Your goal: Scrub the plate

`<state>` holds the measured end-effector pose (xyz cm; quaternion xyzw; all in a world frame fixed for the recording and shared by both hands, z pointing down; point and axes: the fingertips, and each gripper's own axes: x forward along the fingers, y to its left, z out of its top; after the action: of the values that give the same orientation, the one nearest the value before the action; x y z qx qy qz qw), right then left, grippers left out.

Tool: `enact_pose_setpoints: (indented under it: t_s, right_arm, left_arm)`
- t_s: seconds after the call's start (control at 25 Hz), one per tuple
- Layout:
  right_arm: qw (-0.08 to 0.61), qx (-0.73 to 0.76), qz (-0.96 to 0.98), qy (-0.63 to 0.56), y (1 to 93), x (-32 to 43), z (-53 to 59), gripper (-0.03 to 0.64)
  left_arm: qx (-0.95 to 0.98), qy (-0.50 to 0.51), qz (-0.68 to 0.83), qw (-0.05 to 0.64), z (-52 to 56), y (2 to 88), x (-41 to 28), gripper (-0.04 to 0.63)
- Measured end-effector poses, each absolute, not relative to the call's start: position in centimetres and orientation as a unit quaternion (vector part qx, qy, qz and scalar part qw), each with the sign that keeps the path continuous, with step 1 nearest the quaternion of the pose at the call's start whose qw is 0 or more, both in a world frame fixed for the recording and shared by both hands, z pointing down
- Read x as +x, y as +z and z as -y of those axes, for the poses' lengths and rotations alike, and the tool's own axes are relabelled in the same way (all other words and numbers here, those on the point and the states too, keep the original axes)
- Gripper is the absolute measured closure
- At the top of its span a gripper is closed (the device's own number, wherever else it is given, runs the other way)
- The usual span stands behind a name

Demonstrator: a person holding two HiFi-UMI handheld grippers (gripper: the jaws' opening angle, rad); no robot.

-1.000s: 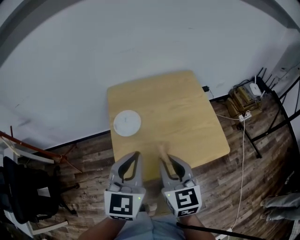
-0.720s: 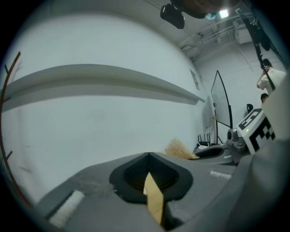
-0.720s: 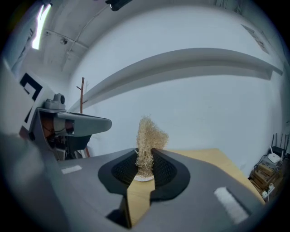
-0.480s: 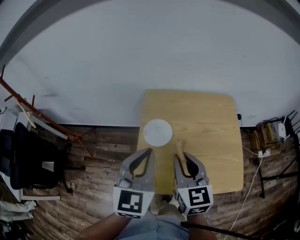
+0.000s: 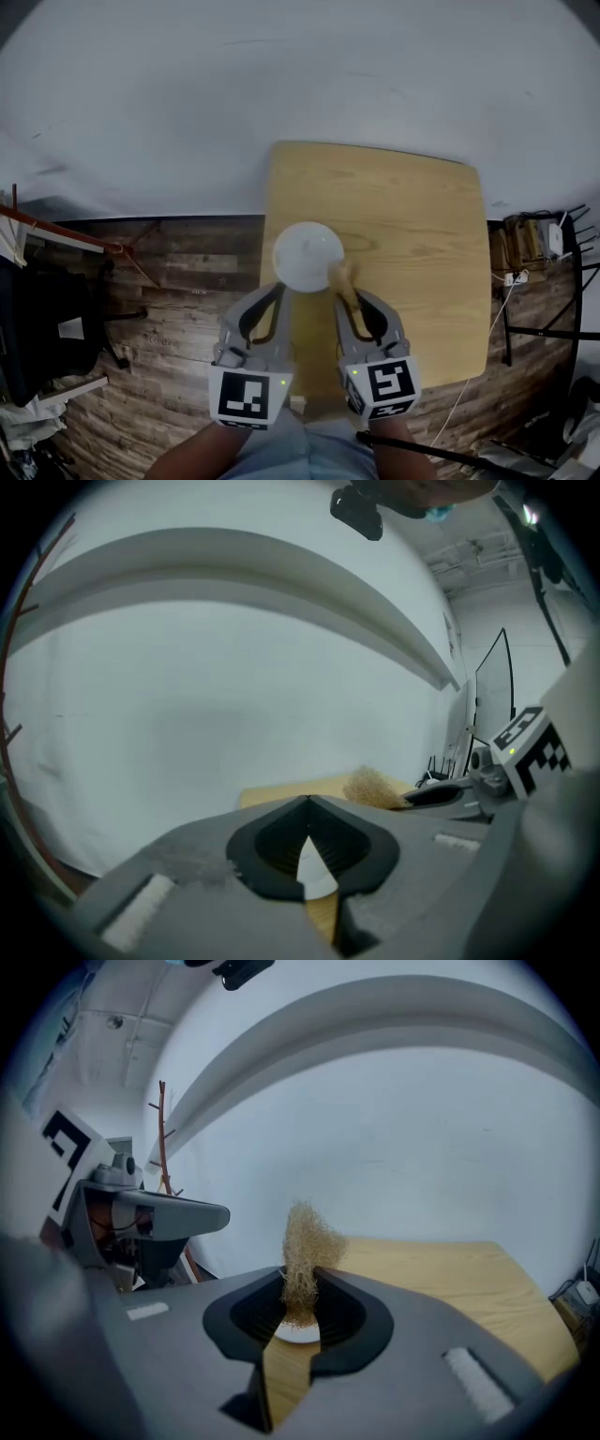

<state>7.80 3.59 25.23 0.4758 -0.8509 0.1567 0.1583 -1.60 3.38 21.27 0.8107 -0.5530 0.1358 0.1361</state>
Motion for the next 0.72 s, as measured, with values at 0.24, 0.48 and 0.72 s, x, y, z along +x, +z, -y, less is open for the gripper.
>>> enact_pose_setpoints:
  t_s: [0.24, 0.48, 0.72]
  right_arm:
    - [0.199, 0.474, 0.834, 0.202, 30.2, 6.9, -0.9, 0.541]
    - [0.231, 0.463, 0.82, 0.244, 35.0, 6.2, -0.2, 0.541]
    - [0.251, 0.451, 0.814, 0.268, 36.9, 5.7, -0.7, 0.541]
  left_arm:
    - [0.802, 0.154, 0.543, 0.197, -0.4, 26.3, -3.0, 0.575]
    - [0.789, 0.167, 0.532, 0.258, 1.2, 31.3, -4.1, 0.575]
    - [0.779, 0.167, 0.516, 0.316, 1.7, 34.2, -4.9, 0.569]
